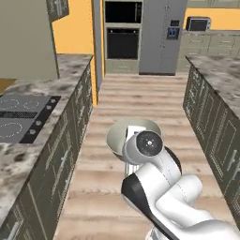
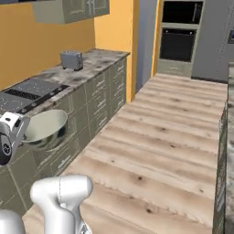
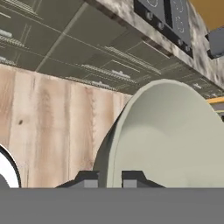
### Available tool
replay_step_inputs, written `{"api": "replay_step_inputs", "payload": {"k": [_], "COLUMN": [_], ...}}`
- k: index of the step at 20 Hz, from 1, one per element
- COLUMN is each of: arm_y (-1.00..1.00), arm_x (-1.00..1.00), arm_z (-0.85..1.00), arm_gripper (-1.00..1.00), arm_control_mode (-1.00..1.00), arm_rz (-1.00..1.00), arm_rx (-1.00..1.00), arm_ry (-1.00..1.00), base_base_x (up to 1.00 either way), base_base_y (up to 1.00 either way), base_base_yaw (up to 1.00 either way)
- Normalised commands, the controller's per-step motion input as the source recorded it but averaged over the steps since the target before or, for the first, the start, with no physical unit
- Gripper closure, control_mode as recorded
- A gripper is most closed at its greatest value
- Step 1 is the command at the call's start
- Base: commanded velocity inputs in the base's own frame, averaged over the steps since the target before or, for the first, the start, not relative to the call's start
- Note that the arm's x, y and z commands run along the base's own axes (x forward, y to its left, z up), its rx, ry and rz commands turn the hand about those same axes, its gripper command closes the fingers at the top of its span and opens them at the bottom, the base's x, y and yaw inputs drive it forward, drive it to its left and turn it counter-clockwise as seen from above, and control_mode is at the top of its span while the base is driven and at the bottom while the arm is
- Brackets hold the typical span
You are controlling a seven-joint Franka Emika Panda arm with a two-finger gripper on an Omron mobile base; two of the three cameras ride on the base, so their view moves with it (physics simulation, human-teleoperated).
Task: Move the bowls from the cabinet to the plates on the dining table.
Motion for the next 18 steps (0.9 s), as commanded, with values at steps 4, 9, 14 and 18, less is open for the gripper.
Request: {"api": "replay_step_inputs", "payload": {"k": [4, 9, 14, 18], "arm_y": [0.0, 0.0, 0.0, 0.0], "arm_x": [0.0, 0.0, 0.0, 0.0], "arm_z": [0.0, 0.0, 0.0, 0.0], "arm_gripper": [1.0, 1.0, 1.0, 1.0], "arm_control_mode": [1.0, 1.0, 1.0, 1.0], "arm_rz": [0.0, 0.0, 0.0, 0.0], "arm_rx": [0.0, 0.0, 0.0, 0.0], "arm_ry": [0.0, 0.0, 0.0, 0.0], "base_base_x": [-0.74, -0.61, -0.51, -0.38], "base_base_y": [0.08, 0.0, 0.0, 0.03], "base_base_yaw": [-0.72, -0.69, -0.71, -0.75]}}
